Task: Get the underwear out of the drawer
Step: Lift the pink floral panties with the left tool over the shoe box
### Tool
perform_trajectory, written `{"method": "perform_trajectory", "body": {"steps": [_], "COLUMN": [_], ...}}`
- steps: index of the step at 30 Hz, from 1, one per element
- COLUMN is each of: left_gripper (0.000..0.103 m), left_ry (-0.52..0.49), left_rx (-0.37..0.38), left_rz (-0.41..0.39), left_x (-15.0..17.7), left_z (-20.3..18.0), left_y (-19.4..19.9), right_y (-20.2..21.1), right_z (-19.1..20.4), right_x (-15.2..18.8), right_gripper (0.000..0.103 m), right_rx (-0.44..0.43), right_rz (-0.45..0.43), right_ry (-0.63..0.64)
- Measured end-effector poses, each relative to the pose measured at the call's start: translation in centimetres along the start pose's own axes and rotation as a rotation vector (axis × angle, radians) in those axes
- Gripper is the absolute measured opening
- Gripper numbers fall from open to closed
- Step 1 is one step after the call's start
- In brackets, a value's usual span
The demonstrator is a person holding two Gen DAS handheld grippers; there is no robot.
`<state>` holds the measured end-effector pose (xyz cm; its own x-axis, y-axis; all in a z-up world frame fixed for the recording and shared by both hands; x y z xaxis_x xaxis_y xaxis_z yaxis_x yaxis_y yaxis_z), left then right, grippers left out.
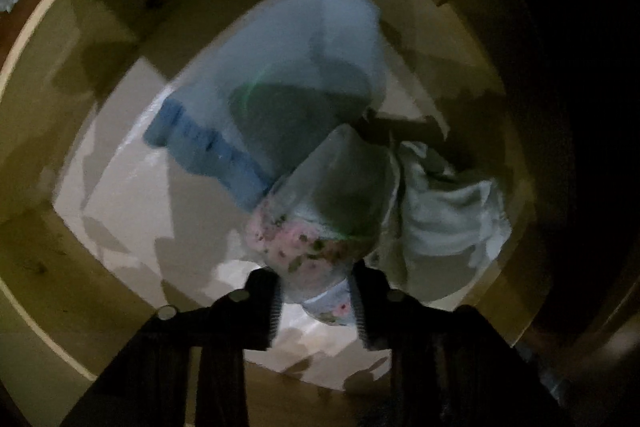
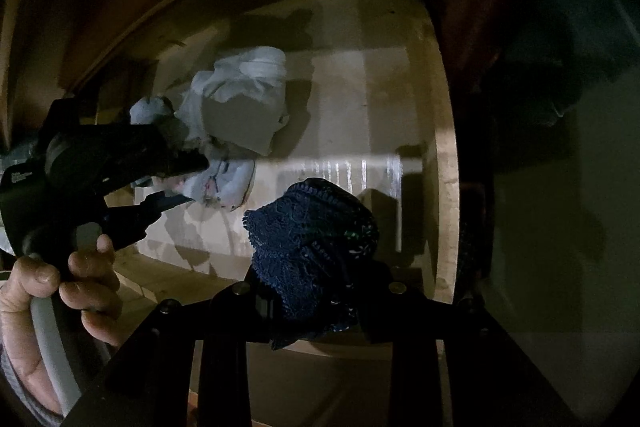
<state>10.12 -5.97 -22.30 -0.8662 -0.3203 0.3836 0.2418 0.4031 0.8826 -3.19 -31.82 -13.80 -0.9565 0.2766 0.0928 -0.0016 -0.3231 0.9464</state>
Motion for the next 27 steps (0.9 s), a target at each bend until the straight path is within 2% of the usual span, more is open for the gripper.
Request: {"method": "perform_trajectory", "body": {"steps": [3,6,14,22,27], "left_gripper": [0.018,0.017,0.017,0.017,0.017], "left_ry": [-0.054,-0.14,-0.377,-0.541,-0.664], "left_rx": [-0.064,-0.096,-0.111,-0.182,-0.254], "left_rz": [-0.002,-0.004,-0.043,-0.166,-0.287], "left_x": [0.5,0.9,2.9,5.4,7.4], "left_z": [0.4,0.8,1.0,0.9,1.1], "left_y": [0.7,1.7,5.1,7.7,10.7], "right_y": [0.0,0.0,0.3,0.5,0.6], "right_z": [0.0,0.0,0.3,0.7,1.0], "right_x": [-0.1,-0.2,-0.2,-0.6,-0.6], "right_gripper": [0.027,0.027,0.027,0.027,0.027], "right_rx": [0.0,0.0,0.0,0.03,0.065], "right_rz": [-0.004,-0.007,-0.019,-0.053,-0.079], "right_ry": [0.001,0.001,-0.001,0.018,0.037]}}
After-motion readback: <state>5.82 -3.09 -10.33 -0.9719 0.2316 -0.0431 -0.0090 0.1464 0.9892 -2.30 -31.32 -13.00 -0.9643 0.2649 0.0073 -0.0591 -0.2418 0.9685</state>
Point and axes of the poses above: each gripper's, at about its wrist camera, not at the fingertips, and y roughly against the way its jaws point, z to its left, x to its underside, the point moved 6 cm from there along -y, roughly the way its jaws point, and after that the axes turned 13 degrees about z, right-handed, at the moved point
